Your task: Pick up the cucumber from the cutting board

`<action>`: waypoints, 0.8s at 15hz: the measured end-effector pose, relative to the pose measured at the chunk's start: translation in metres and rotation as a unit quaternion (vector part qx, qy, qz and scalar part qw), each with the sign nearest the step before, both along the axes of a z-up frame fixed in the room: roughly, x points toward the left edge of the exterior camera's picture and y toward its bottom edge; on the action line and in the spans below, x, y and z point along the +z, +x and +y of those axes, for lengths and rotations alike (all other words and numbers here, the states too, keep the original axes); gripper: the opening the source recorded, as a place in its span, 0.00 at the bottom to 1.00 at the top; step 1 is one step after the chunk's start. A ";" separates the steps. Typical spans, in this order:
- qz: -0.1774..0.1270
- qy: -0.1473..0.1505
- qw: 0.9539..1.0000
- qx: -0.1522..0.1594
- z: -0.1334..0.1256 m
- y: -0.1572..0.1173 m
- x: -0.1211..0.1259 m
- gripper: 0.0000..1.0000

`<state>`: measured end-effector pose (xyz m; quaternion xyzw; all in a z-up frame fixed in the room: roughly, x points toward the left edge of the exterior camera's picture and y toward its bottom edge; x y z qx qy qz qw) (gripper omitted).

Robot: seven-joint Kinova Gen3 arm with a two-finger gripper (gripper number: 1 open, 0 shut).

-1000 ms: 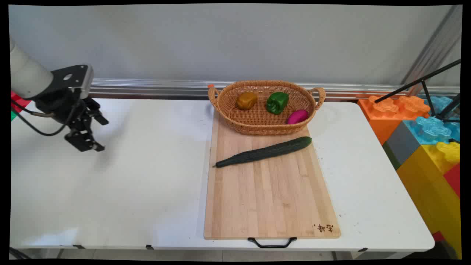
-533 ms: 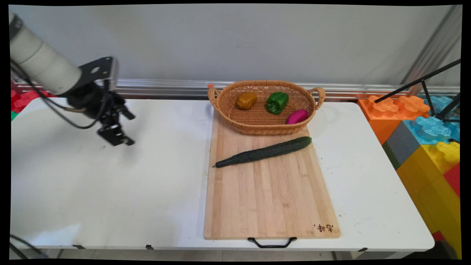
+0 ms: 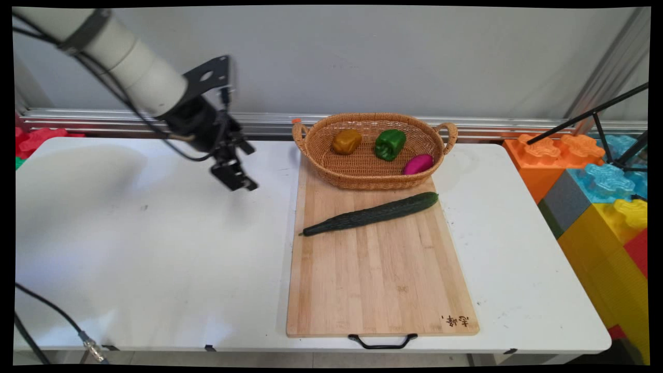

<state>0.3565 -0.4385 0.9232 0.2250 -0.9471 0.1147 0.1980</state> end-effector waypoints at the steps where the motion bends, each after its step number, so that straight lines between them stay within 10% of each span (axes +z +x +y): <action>1: 0.003 0.000 1.000 -0.001 -0.003 -0.007 0.001 1.00; 12: 0.040 0.008 0.999 0.011 -0.051 -0.108 -0.059 1.00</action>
